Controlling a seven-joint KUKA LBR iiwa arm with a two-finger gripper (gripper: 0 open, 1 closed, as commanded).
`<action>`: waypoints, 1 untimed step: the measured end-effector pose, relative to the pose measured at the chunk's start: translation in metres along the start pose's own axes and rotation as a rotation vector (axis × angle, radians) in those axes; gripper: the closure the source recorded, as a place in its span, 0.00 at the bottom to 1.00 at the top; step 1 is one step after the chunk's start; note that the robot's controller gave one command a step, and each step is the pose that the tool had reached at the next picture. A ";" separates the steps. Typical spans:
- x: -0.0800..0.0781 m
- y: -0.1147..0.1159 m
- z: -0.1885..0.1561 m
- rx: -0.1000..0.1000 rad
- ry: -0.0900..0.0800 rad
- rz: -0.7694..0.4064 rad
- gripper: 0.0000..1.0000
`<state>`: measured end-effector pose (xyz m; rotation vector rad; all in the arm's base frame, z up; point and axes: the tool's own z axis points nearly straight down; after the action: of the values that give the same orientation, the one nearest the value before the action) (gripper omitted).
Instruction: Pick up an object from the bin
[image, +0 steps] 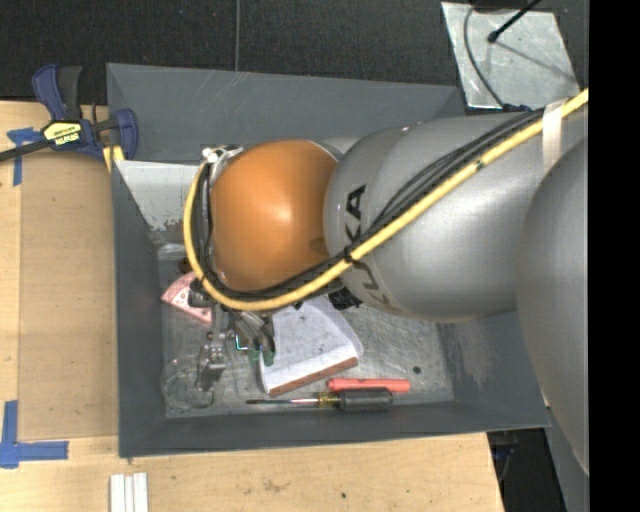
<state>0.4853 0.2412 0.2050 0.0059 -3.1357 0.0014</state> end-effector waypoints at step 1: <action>-0.002 -0.001 -0.004 -0.002 -0.007 0.005 1.00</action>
Offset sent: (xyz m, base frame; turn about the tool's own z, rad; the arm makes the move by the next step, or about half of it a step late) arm 0.0000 0.0000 0.0000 0.0000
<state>0.4875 0.2400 0.2090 -0.0016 -3.1429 -0.0018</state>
